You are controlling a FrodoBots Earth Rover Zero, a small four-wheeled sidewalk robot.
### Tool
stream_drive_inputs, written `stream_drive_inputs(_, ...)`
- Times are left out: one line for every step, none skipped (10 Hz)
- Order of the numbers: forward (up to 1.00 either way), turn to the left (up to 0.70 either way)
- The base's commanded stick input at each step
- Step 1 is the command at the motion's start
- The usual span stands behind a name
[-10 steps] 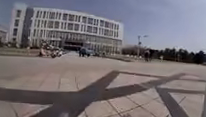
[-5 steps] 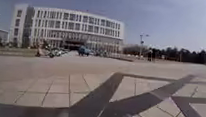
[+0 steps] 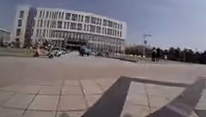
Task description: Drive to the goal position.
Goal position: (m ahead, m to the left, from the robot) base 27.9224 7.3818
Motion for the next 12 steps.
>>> stream_drive_inputs(1.0, 0.0)
stream_drive_inputs(1.0, 0.0)
stream_drive_inputs(1.0, 0.0)
stream_drive_inputs(1.0, 0.0)
stream_drive_inputs(1.0, 0.0)
stream_drive_inputs(1.0, 0.0)
stream_drive_inputs(1.0, 0.0)
stream_drive_inputs(1.0, 0.0)
stream_drive_inputs(1.0, 0.0)
stream_drive_inputs(1.0, 0.0)
stream_drive_inputs(1.0, 0.0)
stream_drive_inputs(1.0, 0.0)
